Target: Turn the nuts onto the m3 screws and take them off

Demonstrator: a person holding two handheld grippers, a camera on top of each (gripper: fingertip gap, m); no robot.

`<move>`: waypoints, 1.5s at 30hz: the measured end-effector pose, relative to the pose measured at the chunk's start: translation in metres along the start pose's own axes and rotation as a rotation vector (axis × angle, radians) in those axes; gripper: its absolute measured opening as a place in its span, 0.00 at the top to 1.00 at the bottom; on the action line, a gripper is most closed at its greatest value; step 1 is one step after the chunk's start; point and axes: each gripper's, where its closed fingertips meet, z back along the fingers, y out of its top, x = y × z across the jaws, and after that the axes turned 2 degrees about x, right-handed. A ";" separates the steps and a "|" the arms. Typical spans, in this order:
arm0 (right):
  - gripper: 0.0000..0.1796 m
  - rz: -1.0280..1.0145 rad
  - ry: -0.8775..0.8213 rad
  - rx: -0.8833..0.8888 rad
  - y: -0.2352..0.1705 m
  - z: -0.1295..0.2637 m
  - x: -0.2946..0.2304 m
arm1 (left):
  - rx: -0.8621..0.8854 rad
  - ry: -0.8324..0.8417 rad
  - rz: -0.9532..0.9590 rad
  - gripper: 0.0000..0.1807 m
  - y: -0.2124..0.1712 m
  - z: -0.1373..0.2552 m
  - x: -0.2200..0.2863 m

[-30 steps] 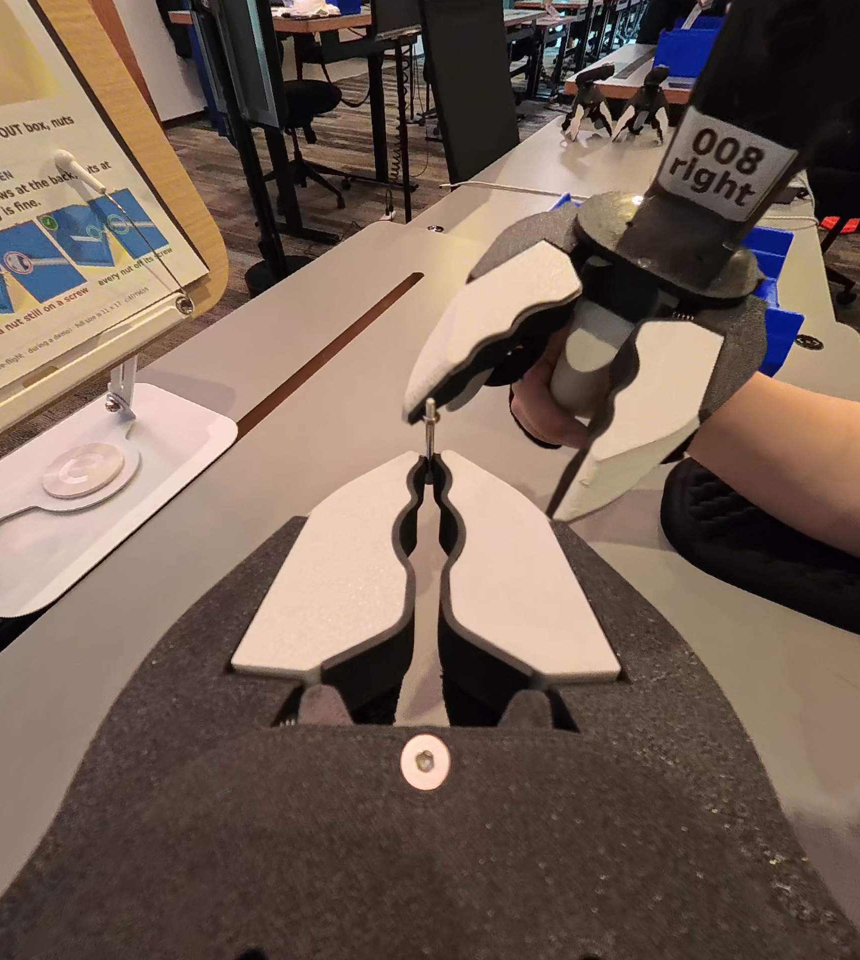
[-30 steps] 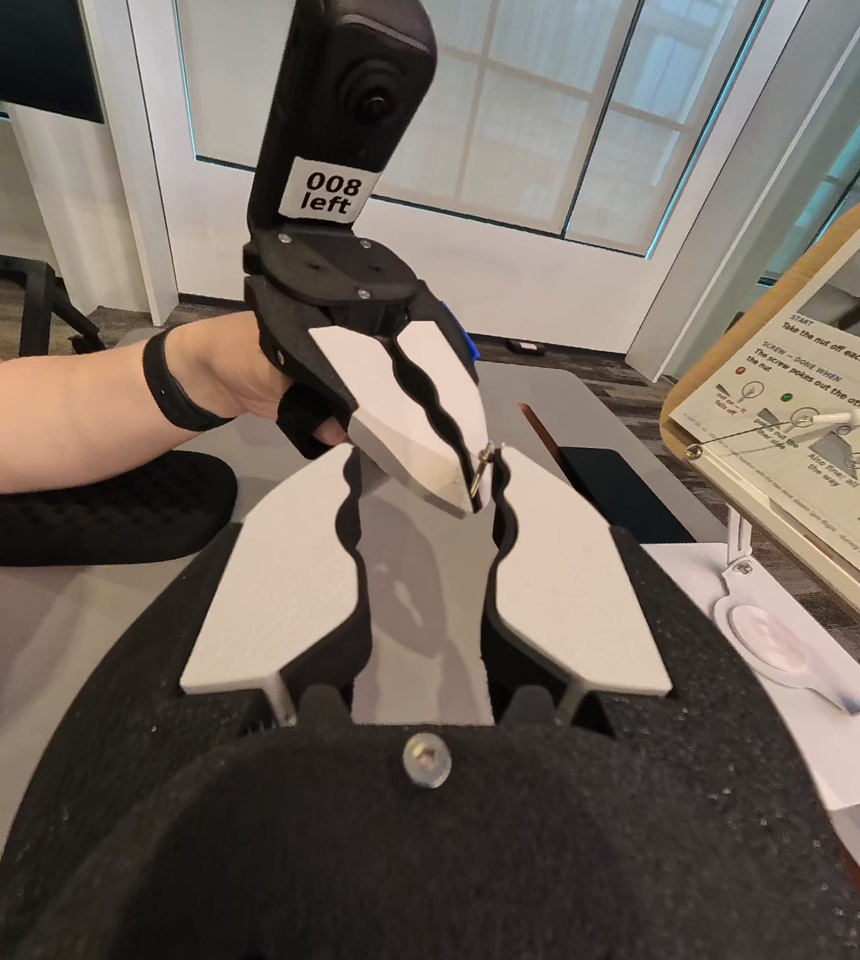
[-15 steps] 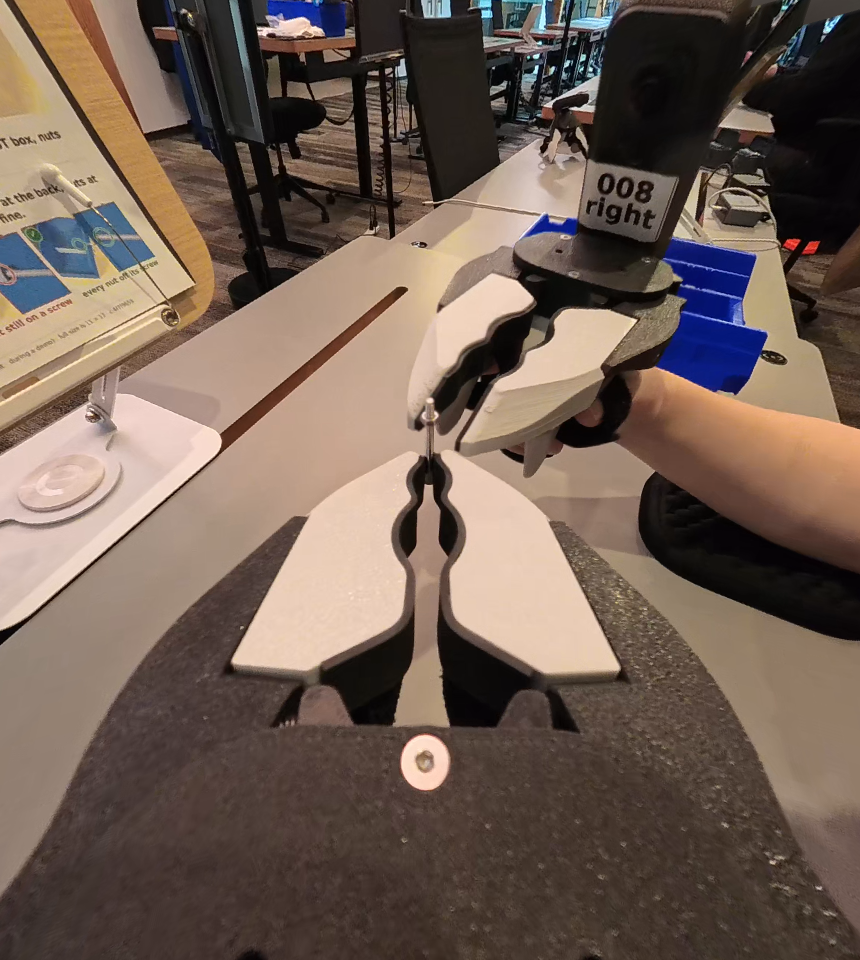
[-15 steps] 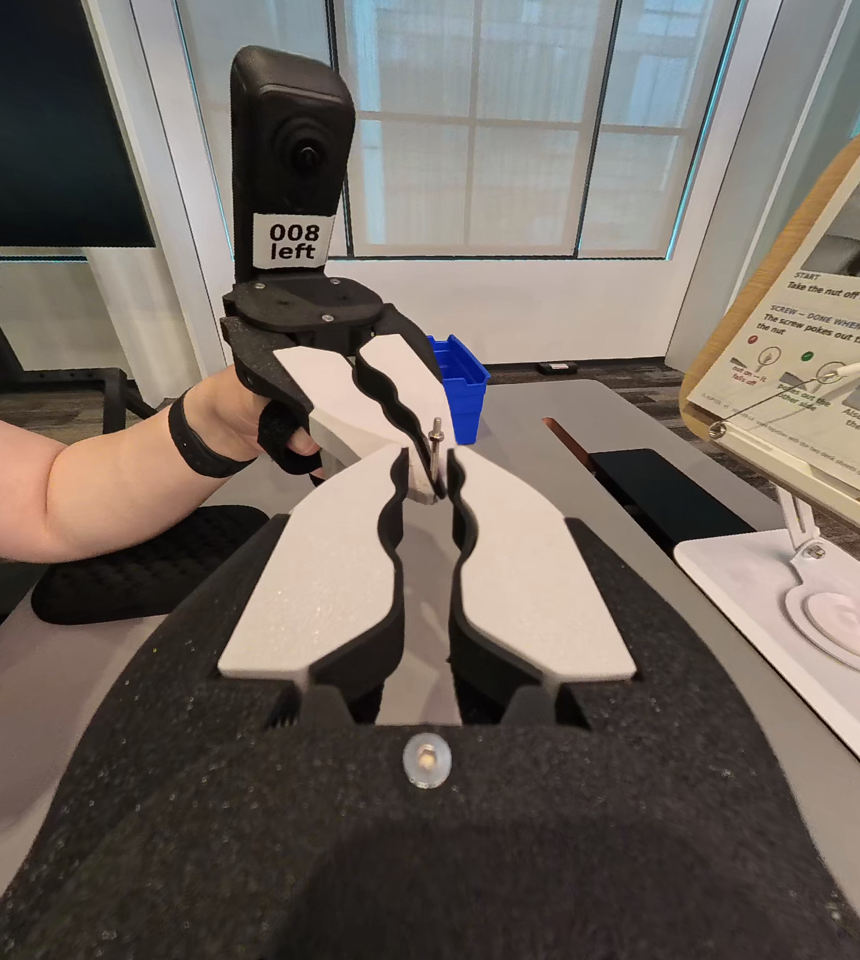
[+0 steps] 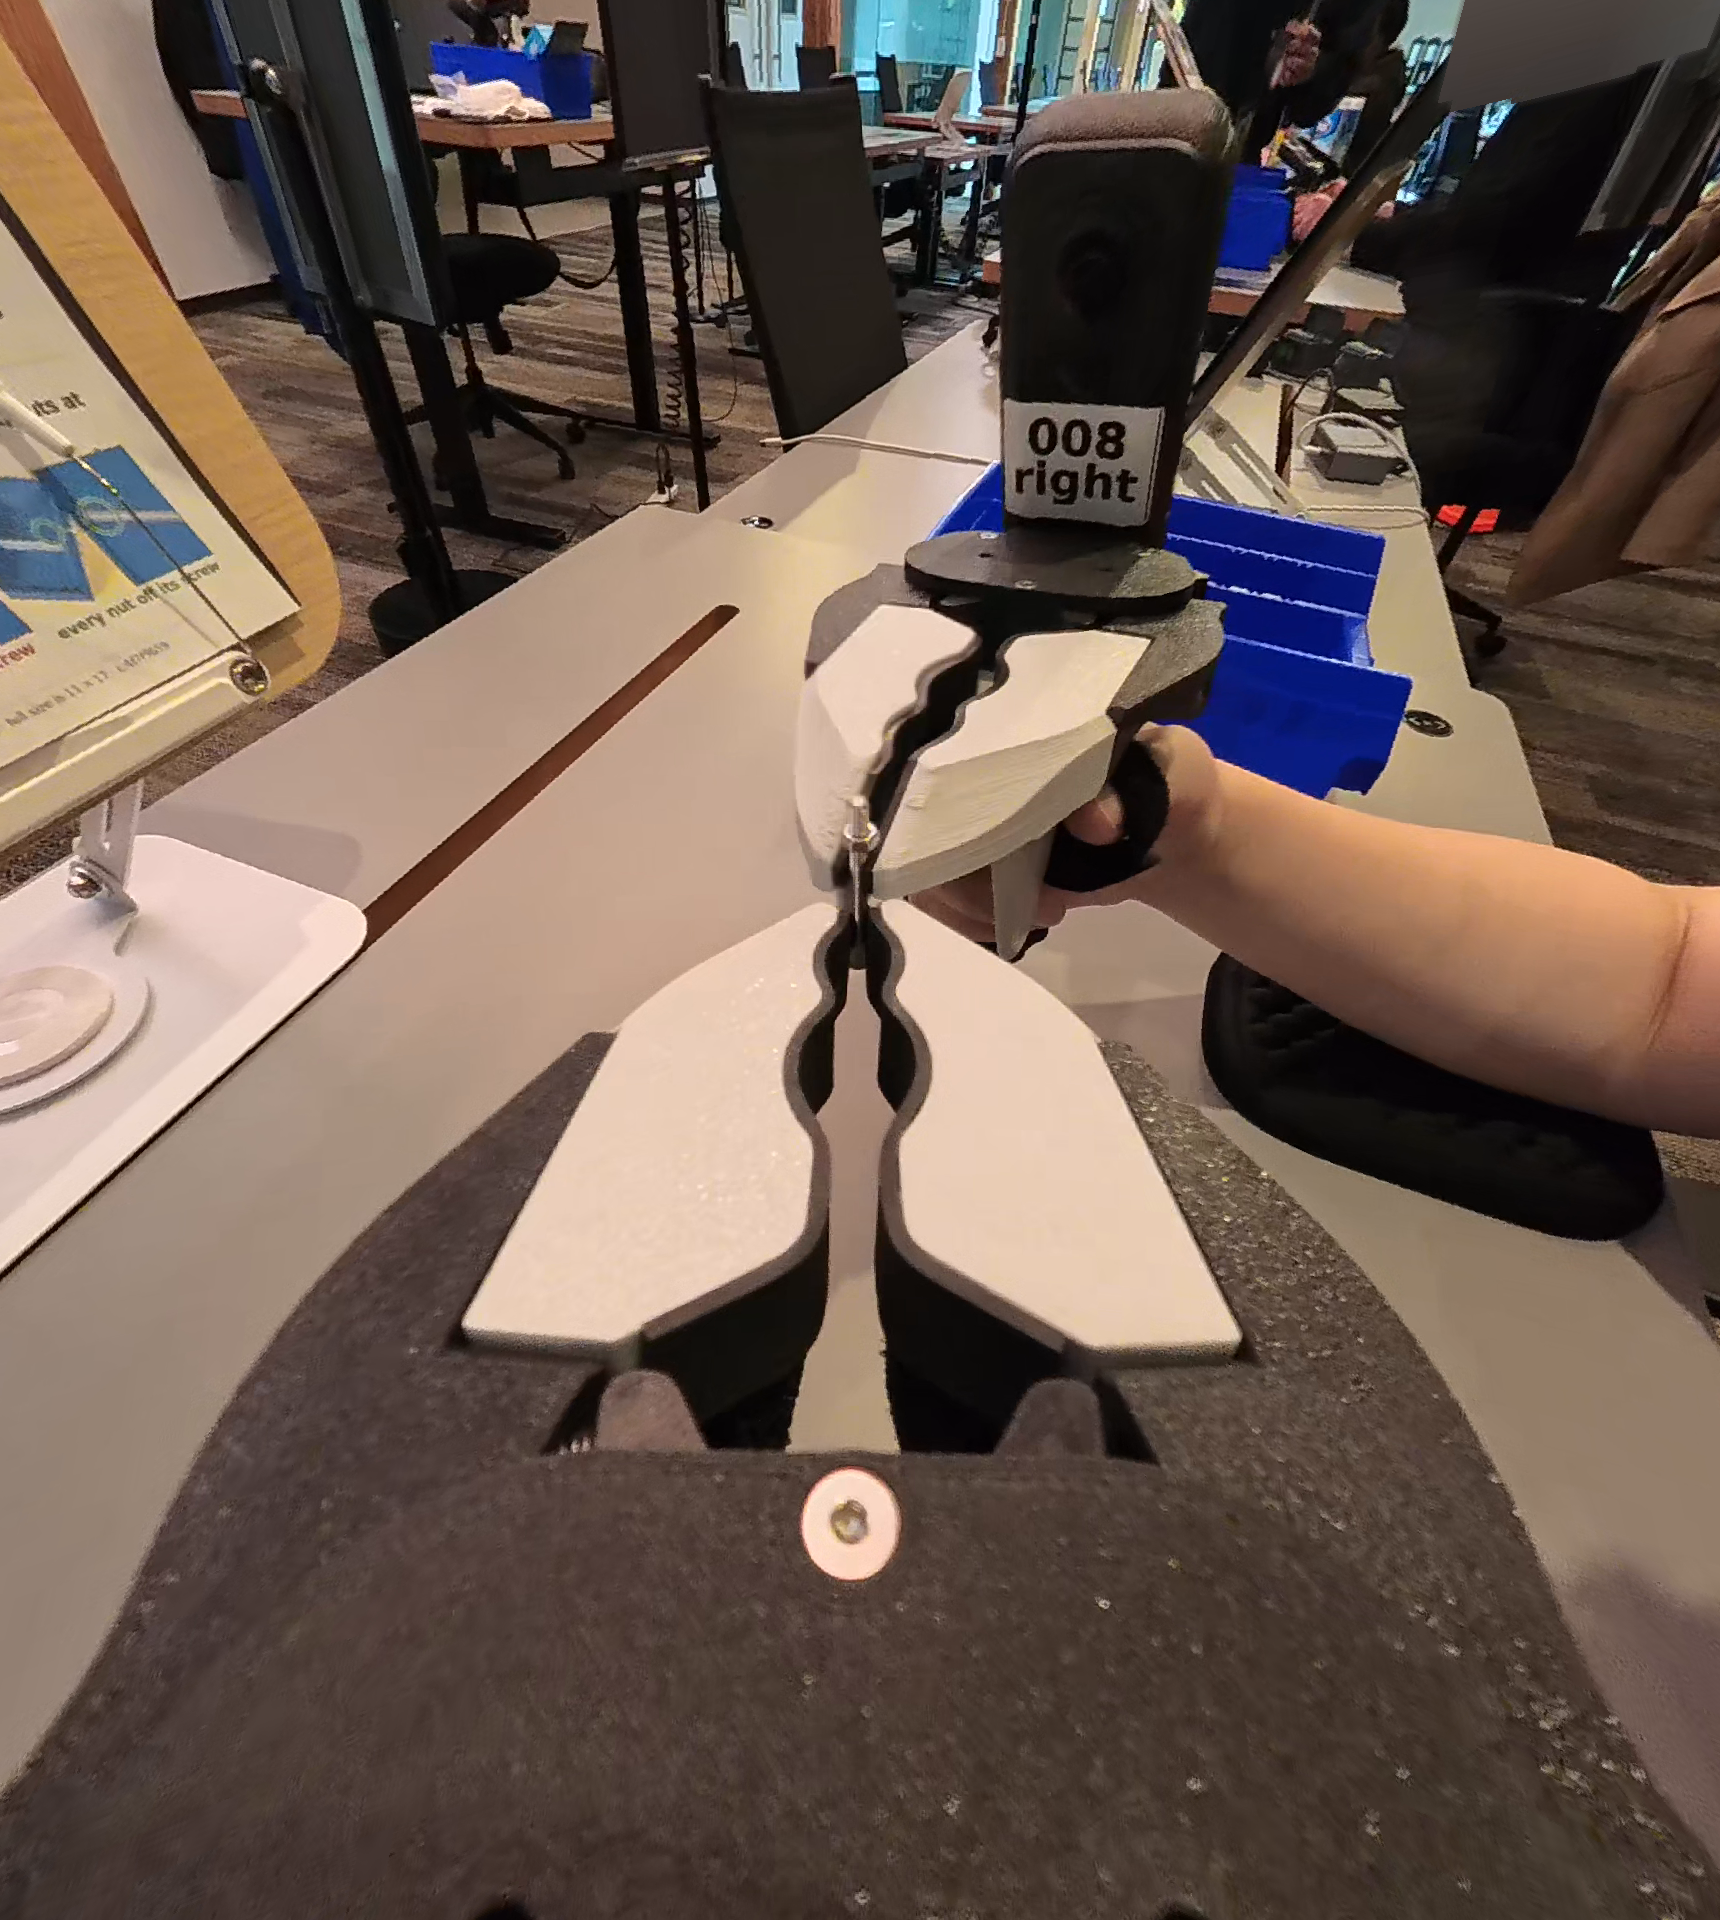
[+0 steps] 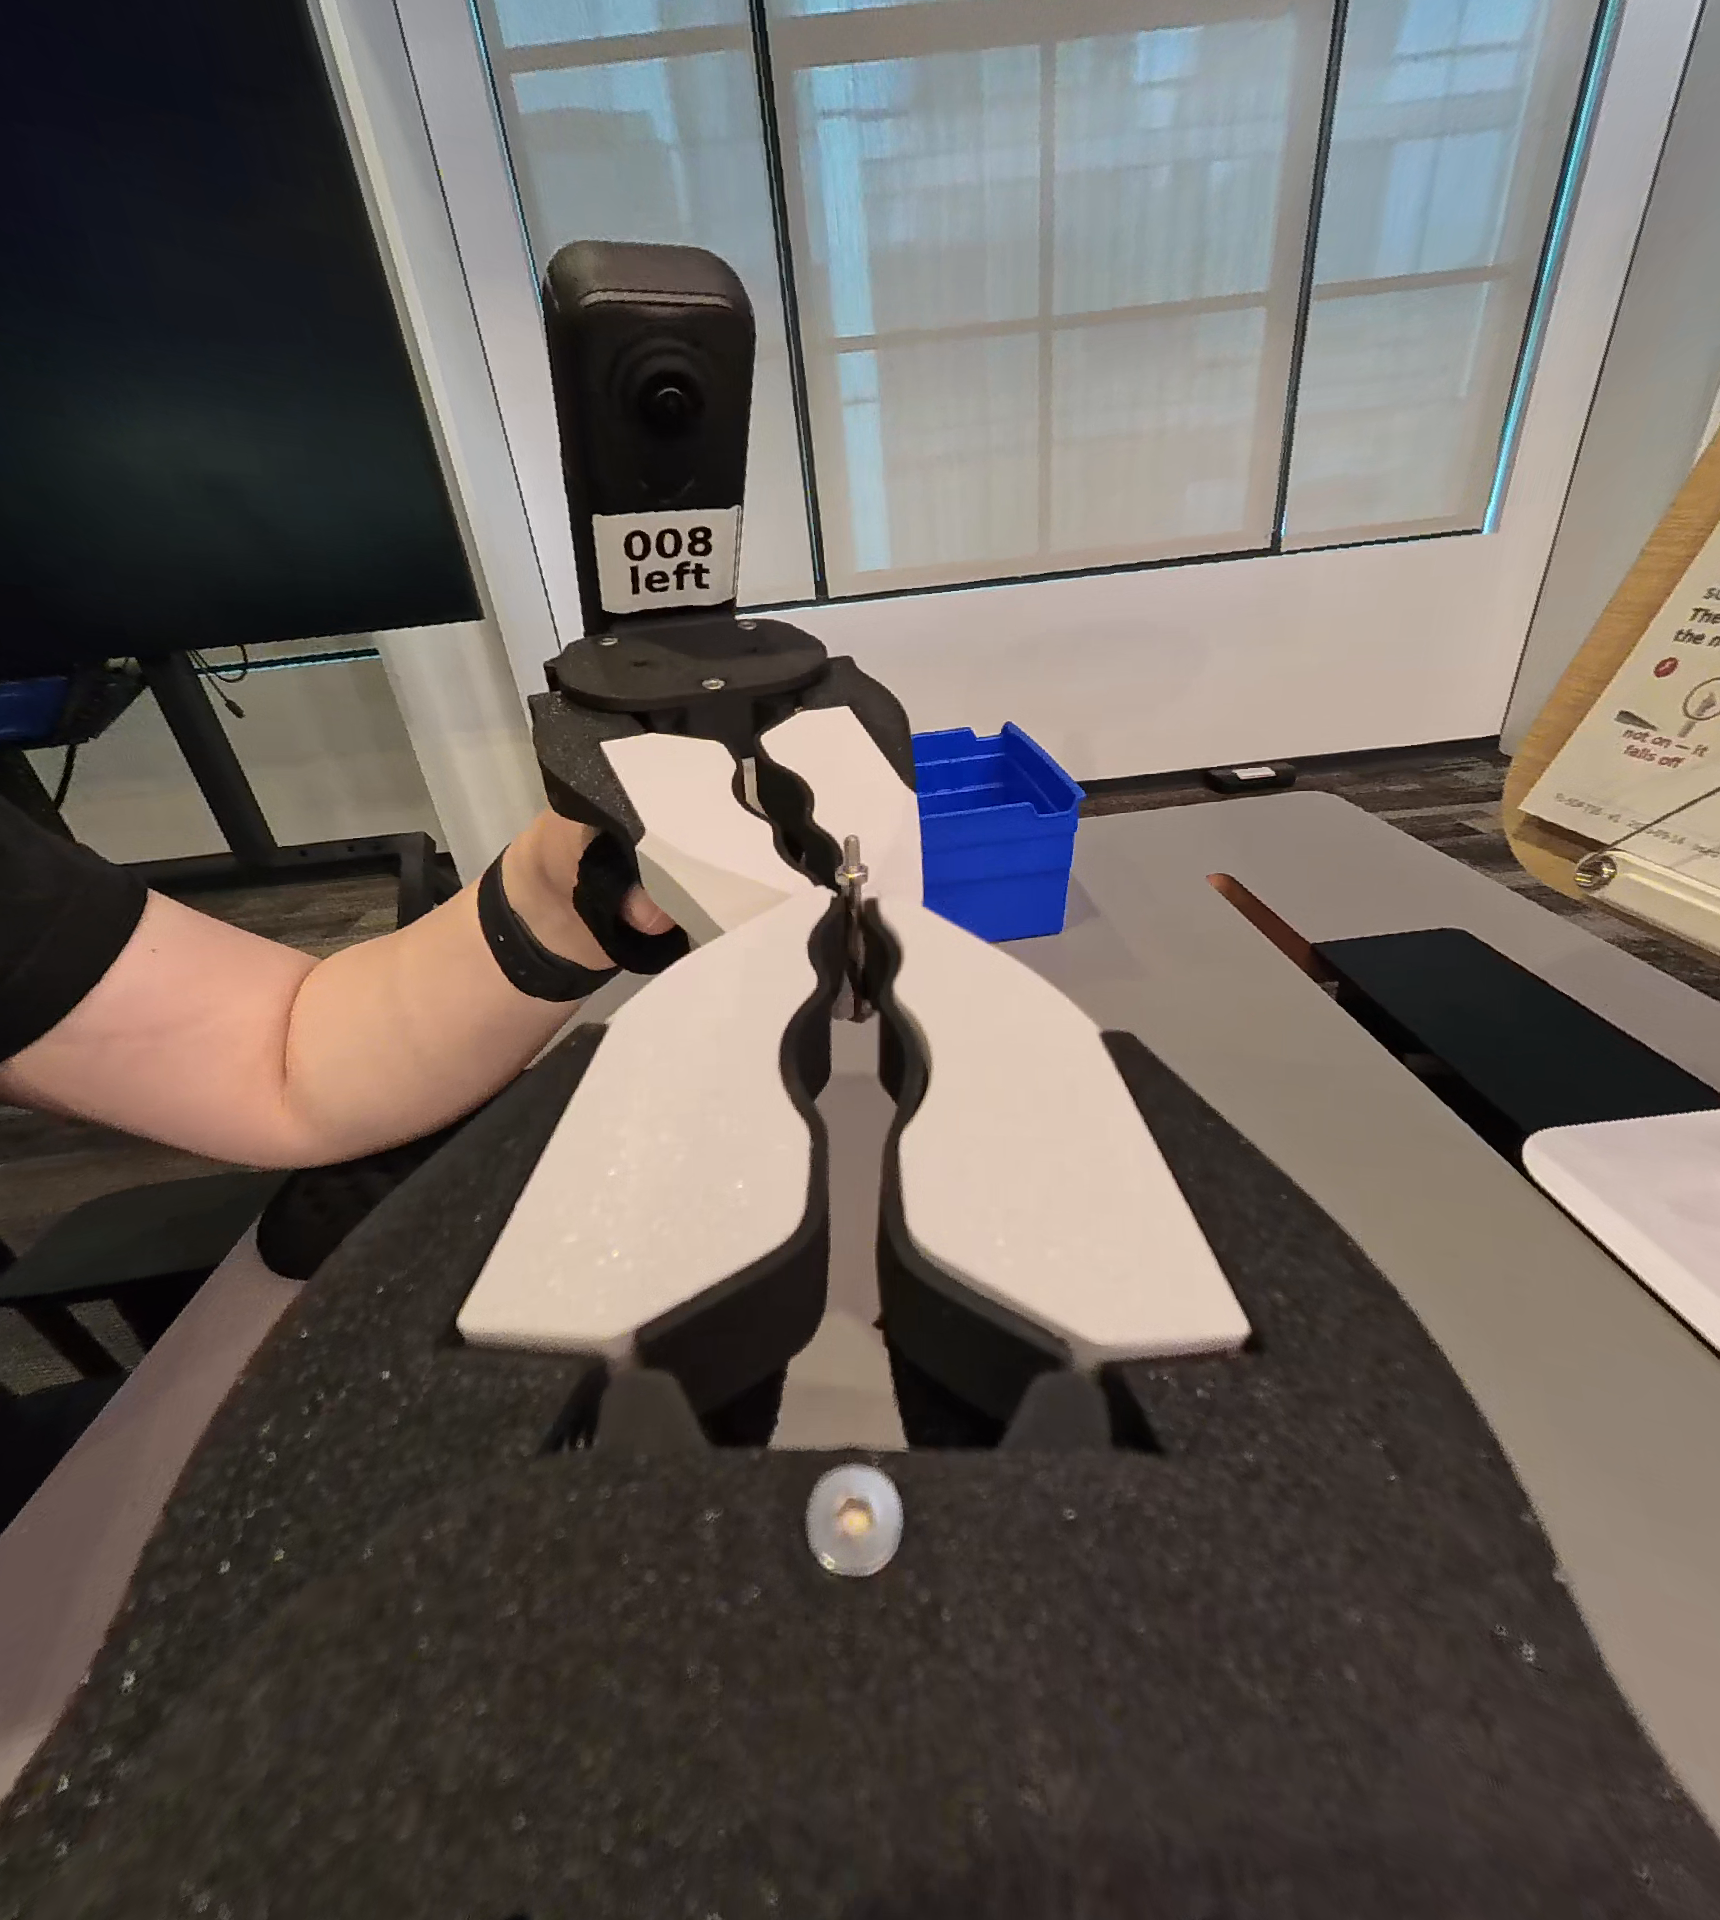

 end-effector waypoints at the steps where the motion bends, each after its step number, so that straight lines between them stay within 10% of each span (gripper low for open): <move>1: 0.99 0.001 0.005 0.004 0.000 0.000 -0.001 | 0.003 -0.007 0.003 0.99 0.000 0.000 0.001; 29: 0.99 -0.102 -0.158 0.002 0.076 0.070 -0.009 | 0.027 0.064 -0.055 0.86 0.023 0.035 -0.003; 37: 0.99 -0.187 -0.456 -0.156 0.087 0.194 -0.022 | 0.017 0.066 -0.089 0.86 0.027 0.032 0.009; 45: 0.99 -0.472 -1.046 -0.571 0.010 0.394 0.018 | -0.009 0.061 -0.110 0.86 0.026 0.027 0.017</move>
